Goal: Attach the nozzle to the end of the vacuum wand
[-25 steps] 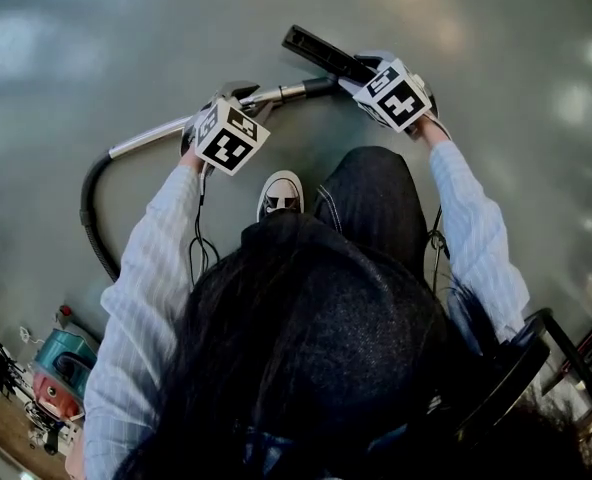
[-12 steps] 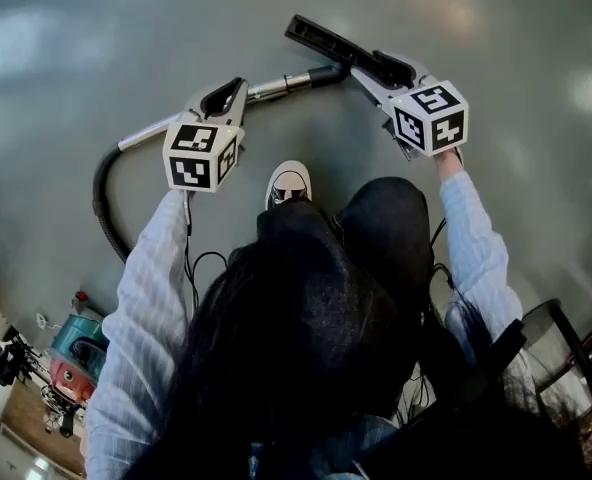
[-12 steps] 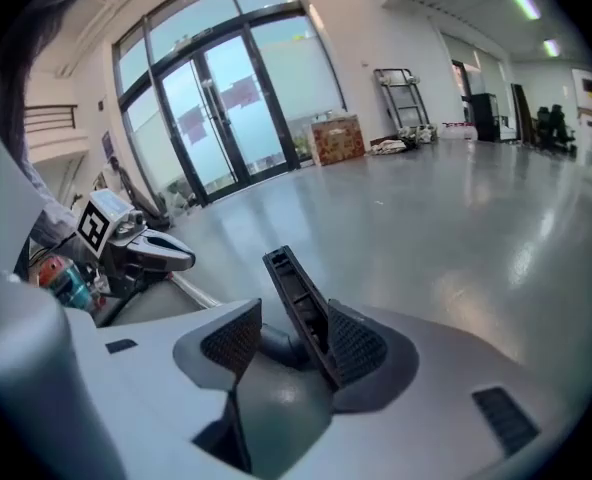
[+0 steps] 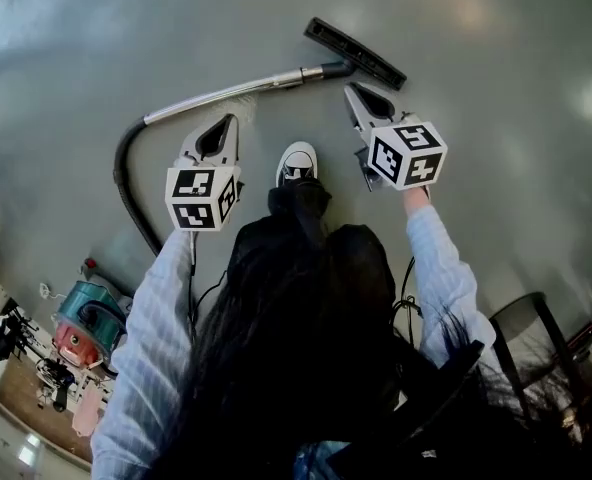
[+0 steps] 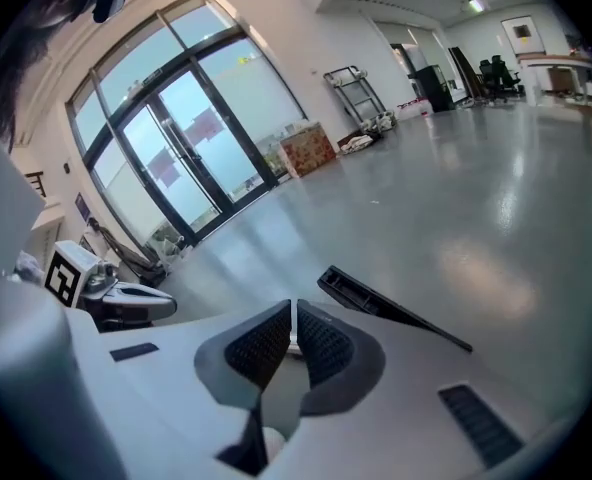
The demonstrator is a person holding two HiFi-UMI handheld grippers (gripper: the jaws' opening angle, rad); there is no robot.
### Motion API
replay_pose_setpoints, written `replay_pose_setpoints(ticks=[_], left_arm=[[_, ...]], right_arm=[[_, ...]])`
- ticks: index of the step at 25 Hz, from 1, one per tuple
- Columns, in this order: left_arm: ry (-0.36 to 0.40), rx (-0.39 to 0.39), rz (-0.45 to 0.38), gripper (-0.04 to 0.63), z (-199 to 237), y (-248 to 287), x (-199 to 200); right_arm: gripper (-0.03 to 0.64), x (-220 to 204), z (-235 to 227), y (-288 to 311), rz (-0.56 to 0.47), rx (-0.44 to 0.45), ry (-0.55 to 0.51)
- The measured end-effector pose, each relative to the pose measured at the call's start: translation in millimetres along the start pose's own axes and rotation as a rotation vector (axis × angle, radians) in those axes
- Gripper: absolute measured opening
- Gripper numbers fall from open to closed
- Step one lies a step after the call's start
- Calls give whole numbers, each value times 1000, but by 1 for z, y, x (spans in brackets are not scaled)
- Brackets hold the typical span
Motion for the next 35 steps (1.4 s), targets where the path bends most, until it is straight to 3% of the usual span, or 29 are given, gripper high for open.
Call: replay_pose_setpoints(ticks=[6, 12, 17, 22, 29, 35], left_arm=[[-62, 3, 9, 6, -33, -82, 13], [-107, -19, -28, 6, -76, -197, 63], [-88, -61, -75, 6, -126, -272, 112], [-194, -106, -144, 6, -180, -351, 160], [-275, -117, -193, 6, -248, -462, 168], [-286, -90, -225, 6, -253, -532, 163]], right_arm=[[14, 21, 58, -74, 17, 9, 70], [14, 51, 132, -188, 35, 13, 105], [14, 84, 177, -277, 18, 5, 169], [14, 124, 216, -370, -24, -17, 198], [14, 140, 282, -479, -69, -10, 162], [14, 135, 309, -514, -81, -40, 140]])
Point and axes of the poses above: the fingertips, and each gripper's own axes: y forward along the fingers, z to its left, x out of its top, the point moved 1 cm from there along -y, backward along the fingers, and after that the axes turned 9 degrees about z, right-handed, at the moved point
